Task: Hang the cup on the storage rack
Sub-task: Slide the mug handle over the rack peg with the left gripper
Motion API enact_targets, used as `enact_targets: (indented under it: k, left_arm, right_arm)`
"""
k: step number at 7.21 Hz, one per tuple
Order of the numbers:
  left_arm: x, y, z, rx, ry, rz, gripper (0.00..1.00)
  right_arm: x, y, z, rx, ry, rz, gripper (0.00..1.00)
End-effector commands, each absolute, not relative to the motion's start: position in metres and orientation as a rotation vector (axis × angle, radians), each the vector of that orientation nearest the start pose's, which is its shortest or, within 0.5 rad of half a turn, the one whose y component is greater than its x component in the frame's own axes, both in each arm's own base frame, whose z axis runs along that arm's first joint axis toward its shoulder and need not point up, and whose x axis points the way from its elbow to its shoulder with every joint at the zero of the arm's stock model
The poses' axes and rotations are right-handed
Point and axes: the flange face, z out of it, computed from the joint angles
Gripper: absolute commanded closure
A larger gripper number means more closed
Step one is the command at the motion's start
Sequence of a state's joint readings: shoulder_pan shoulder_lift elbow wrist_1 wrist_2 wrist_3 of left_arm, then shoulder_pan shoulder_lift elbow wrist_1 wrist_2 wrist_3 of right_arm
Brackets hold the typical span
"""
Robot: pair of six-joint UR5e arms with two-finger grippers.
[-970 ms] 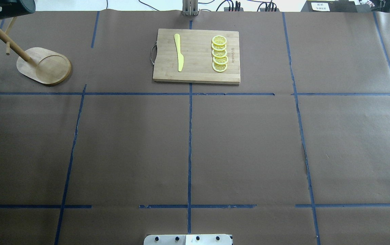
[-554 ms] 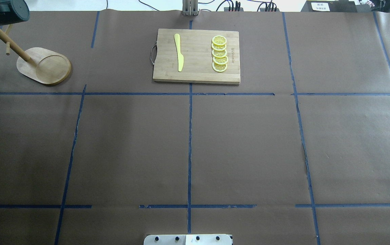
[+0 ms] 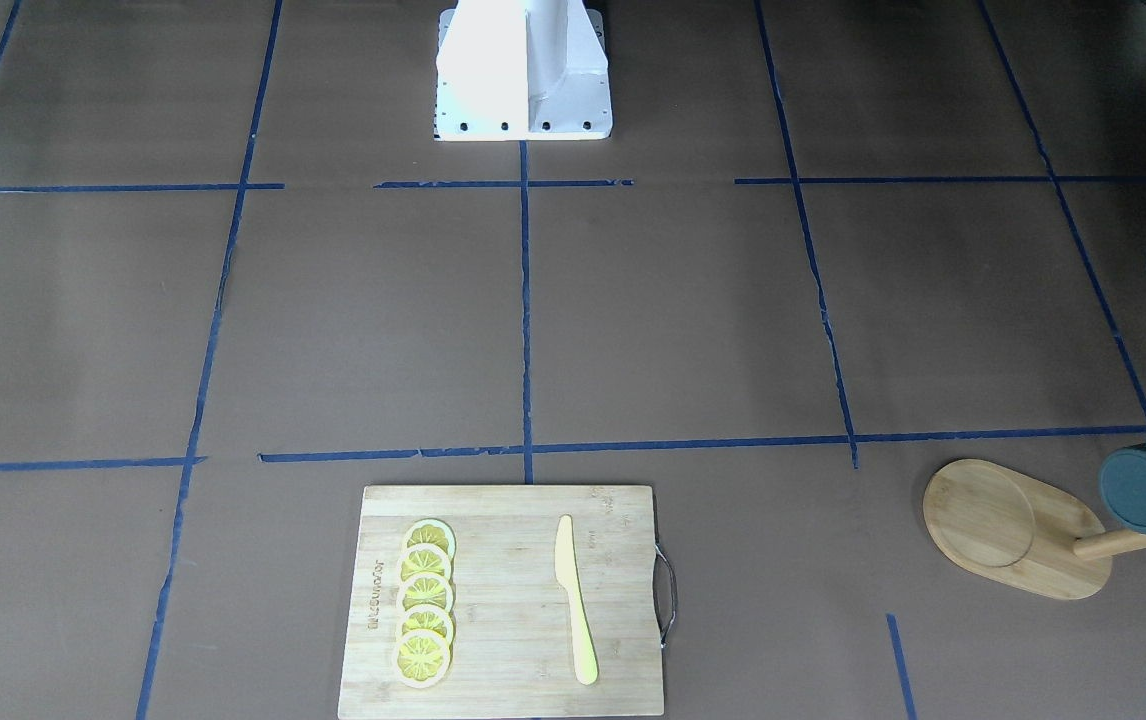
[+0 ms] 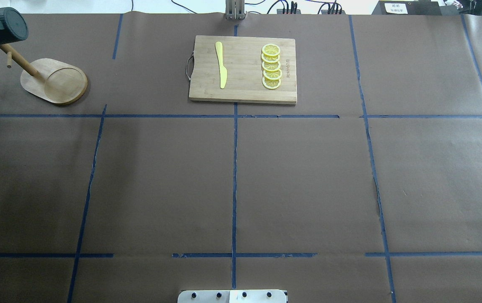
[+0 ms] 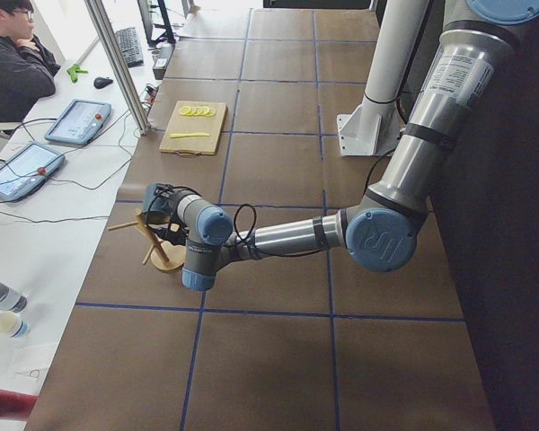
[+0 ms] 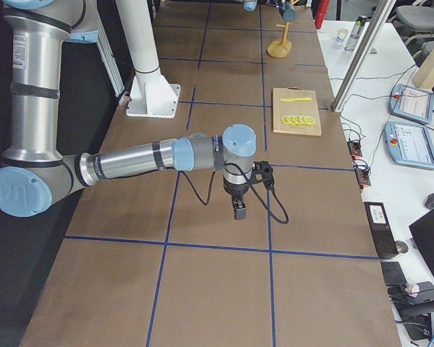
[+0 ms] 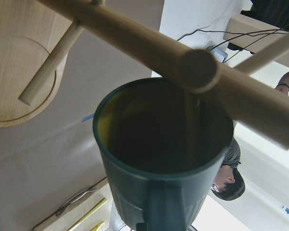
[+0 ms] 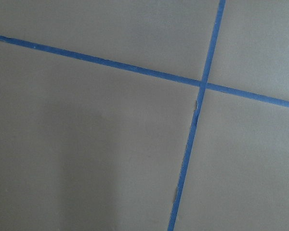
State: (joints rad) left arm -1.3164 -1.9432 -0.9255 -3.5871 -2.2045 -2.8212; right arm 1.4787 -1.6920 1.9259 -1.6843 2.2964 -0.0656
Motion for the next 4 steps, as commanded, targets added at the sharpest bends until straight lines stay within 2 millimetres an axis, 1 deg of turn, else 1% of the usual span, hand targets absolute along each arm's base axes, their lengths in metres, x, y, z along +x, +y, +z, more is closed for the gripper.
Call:
enact_targets:
  k: [1,2,4]
  left_arm:
    - [0.0779,-0.5948,0.5573,-0.447,1.845,-1.323,0.22]
    - [0.0787,-0.5948,0.5586,-0.449,1.842,-1.326,0.00]
    - [0.0788,-0.5947,0.5579,-0.451,1.843,-1.325,0.00]
  right_arm:
    - [0.0267,-0.4417,0.5543,0.107,-0.727,-0.192,0.00]
    - [0.0267,-0.4417,0.5543,0.107,-0.727,-0.192,0.00]
    - [0.0267,-0.4416,0.5535,0.108,-0.727,-0.192,0.00]
